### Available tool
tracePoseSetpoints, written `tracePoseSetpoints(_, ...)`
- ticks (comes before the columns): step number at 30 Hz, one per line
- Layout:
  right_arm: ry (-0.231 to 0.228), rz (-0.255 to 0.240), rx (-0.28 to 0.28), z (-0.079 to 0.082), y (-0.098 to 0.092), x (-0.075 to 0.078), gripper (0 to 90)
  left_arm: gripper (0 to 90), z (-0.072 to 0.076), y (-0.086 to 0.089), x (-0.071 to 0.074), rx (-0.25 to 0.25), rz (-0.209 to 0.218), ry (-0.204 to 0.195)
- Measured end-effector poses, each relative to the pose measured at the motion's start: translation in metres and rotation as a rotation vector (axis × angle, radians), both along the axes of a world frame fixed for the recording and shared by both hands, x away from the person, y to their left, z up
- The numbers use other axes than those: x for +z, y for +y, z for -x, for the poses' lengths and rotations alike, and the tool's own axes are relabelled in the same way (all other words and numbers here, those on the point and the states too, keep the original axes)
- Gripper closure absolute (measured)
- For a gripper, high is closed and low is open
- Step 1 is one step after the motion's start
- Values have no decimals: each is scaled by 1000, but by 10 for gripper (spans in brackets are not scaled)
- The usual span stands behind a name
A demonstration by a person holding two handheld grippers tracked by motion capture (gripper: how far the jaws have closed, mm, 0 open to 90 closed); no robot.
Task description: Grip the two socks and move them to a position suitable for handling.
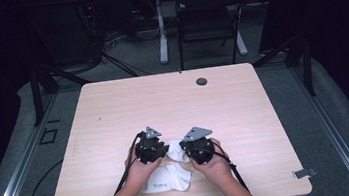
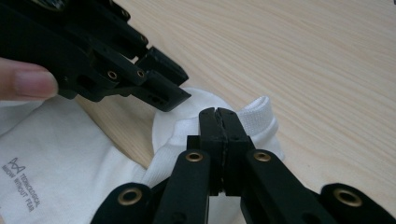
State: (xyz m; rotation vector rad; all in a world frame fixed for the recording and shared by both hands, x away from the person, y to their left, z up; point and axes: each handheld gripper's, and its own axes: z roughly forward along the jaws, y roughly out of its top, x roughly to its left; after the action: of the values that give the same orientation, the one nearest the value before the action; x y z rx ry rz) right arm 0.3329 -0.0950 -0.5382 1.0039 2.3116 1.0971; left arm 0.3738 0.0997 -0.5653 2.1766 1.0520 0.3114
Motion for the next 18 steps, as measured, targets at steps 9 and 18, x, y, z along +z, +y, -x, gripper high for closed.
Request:
tracePoseSetpoints(9,-7,-10,-19,-1,-17,3,900,896,4,19,2,32,-7,-2)
tracePoseSetpoints(18,19,7,-69,-6,-34,-11,900,896,5,37,4,77,14,3)
